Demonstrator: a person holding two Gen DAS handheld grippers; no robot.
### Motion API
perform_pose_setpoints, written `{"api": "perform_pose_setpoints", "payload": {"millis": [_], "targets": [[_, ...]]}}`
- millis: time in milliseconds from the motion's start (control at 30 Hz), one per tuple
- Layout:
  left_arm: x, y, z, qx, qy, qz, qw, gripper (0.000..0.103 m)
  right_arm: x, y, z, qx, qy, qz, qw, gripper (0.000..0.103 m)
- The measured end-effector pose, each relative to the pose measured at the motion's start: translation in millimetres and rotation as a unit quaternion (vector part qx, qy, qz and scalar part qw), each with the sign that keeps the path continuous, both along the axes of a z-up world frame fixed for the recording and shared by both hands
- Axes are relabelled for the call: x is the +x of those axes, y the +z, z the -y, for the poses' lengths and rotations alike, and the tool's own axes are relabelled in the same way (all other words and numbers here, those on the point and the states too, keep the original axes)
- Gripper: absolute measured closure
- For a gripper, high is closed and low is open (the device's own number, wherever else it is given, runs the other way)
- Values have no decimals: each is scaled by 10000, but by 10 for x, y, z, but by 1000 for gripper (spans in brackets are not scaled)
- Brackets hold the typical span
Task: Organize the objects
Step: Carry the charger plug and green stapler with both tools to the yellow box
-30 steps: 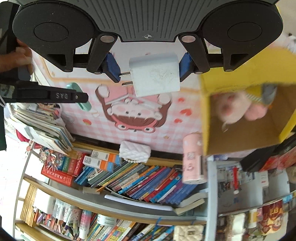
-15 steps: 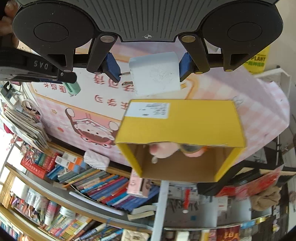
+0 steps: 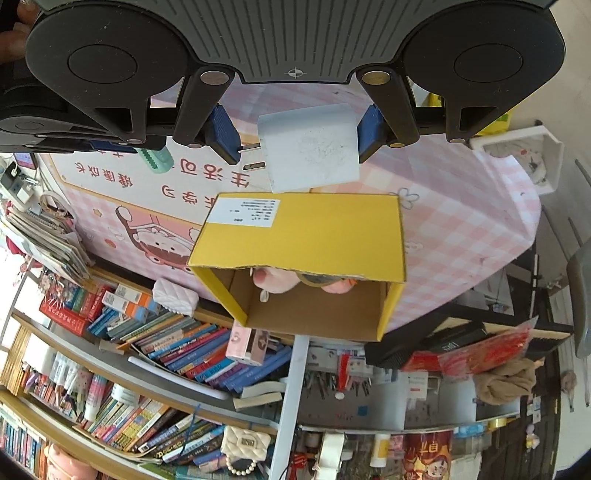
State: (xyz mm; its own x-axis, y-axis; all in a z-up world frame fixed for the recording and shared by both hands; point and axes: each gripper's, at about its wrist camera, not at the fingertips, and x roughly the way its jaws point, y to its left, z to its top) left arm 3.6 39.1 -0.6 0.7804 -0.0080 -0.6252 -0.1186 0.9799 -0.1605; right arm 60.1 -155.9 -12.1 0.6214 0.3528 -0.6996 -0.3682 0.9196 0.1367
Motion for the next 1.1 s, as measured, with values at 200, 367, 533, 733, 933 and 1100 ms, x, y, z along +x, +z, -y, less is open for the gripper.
{"api": "perform_pose_setpoints", "payload": {"millis": [200,367,533,733,933,1100], "targets": [[-76,21,-88,-18,-15,87,10000,37,-86,44,-114,-39,53,79,9999,80],[-89,26,-123,-24,-14,117,9999,37,-119,56,-155,-64,57,101,9999,80],[-39,50,-148,-59,-17,173,9998,37,-93,83,-210,-141,127,118,9998,80],[174,102,-153,-22,26,265,9996,37,129,184,-235,-124,135,217,9996,80],[580,243,-166,192,198,479,9985,37,564,388,-324,64,264,525,9983,80],[972,311,-199,367,374,575,9970,37,1028,559,-482,195,450,733,9961,80]]}}
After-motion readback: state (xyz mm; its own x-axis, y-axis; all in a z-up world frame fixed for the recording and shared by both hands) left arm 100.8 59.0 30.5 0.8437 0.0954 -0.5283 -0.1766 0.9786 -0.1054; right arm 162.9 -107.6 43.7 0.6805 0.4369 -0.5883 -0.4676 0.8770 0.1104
